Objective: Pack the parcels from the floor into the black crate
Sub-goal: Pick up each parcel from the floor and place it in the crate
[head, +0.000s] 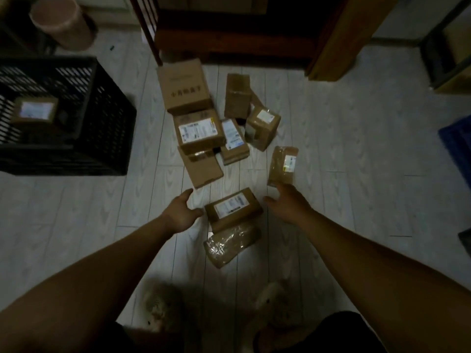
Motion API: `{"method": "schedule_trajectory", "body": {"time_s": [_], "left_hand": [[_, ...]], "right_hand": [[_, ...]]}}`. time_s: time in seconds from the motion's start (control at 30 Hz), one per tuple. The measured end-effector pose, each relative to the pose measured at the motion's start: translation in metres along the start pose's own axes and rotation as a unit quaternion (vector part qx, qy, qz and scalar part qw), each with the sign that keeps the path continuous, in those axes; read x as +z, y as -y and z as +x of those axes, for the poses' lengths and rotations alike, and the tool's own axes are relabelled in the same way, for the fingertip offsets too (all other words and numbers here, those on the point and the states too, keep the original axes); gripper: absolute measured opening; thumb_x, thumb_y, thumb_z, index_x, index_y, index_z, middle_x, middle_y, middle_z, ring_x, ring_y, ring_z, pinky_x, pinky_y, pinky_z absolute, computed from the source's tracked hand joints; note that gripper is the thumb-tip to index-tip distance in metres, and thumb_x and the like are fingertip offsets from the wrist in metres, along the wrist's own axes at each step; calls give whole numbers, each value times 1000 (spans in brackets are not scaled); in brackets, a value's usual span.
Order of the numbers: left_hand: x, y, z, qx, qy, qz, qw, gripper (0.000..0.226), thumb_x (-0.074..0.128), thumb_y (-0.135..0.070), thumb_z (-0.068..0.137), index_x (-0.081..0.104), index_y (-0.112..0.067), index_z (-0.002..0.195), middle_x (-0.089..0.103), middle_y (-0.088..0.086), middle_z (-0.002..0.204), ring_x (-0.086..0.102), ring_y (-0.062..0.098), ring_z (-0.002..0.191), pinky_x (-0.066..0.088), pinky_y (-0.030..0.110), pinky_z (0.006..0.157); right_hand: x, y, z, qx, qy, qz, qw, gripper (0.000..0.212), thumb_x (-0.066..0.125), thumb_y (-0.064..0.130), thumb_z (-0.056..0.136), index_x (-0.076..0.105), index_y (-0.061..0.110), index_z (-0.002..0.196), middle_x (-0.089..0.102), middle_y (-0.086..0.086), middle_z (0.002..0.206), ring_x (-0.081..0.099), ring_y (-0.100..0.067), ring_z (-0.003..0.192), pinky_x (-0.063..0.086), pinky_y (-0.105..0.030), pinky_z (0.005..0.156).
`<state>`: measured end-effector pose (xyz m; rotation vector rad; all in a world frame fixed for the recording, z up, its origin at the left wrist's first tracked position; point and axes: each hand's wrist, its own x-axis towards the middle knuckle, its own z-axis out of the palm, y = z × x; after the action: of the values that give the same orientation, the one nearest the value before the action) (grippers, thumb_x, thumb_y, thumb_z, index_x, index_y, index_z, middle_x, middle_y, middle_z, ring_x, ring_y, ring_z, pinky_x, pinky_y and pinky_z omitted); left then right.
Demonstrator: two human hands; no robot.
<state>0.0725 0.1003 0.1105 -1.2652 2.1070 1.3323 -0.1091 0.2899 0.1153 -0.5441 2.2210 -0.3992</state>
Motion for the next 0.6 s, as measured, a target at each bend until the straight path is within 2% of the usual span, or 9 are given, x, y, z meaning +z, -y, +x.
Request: {"method": "schedule_trajectory", "body": {"time_s": [0.1, 0.27, 0.33, 0.4, 0.43, 0.47, 0.53, 0.6], "left_hand": [[47, 44, 57, -26, -13, -40, 999, 74, 68, -27, 84, 29, -16, 145, 39, 9, 146, 41, 25, 128, 30, 22, 87], [115, 104, 135, -53, 6, -22, 998, 90, 67, -42, 81, 14, -15, 149, 30, 12, 151, 35, 31, 133, 35, 36, 102], [136, 121, 159, -66, 21, -53, 996, 86, 70, -35, 81, 20, -11, 147, 39, 13, 144, 48, 26, 120, 44, 30, 89], [153, 131, 177, -72, 46, -111, 990, 56, 68, -27, 84, 40, -17, 131, 56, 6, 120, 58, 10, 88, 49, 17, 58], [159, 134, 182, -73, 57, -136, 986, 38, 65, -23, 86, 48, -21, 120, 59, 0, 105, 57, 5, 75, 47, 16, 48], [165, 135, 185, -75, 59, -159, 983, 29, 62, -21, 88, 52, -21, 115, 59, -1, 98, 57, 6, 73, 48, 19, 46], [169, 136, 188, -78, 48, -177, 980, 31, 60, -16, 90, 50, -17, 119, 59, 6, 107, 59, 21, 90, 51, 29, 60], [164, 132, 180, -71, 24, -184, 980, 42, 60, -9, 87, 43, -15, 125, 56, 15, 121, 56, 32, 107, 53, 39, 77]], "right_hand": [[57, -32, 60, -13, 1, 16, 1000, 72, 48, 53, 92, 19, 22, 150, 24, -12, 155, 31, -32, 137, 34, -45, 108], [140, -75, 140, 15, -22, 42, 999, 75, 49, 51, 92, 13, 20, 151, 16, -12, 157, 27, -33, 139, 31, -45, 109], [166, -87, 164, 40, -14, 65, 997, 76, 47, 51, 93, 8, 21, 152, 12, -13, 157, 25, -35, 138, 31, -48, 110], [184, -95, 182, 72, -4, 89, 993, 75, 45, 47, 95, 5, 19, 152, 11, -16, 157, 24, -37, 139, 28, -48, 111], [191, -97, 188, 84, 1, 97, 992, 71, 44, 44, 96, 8, 16, 151, 17, -17, 155, 28, -36, 137, 29, -47, 110], [196, -98, 190, 86, 4, 96, 992, 65, 44, 40, 97, 16, 12, 150, 27, -19, 151, 35, -35, 133, 33, -44, 108], [199, -97, 189, 74, -11, 80, 994, 50, 45, 29, 98, 32, 8, 141, 46, -18, 137, 49, -32, 118, 43, -39, 97], [193, -90, 176, 69, -30, 71, 995, 42, 49, 21, 96, 39, 9, 135, 52, -16, 129, 54, -30, 110, 46, -40, 94]]}}
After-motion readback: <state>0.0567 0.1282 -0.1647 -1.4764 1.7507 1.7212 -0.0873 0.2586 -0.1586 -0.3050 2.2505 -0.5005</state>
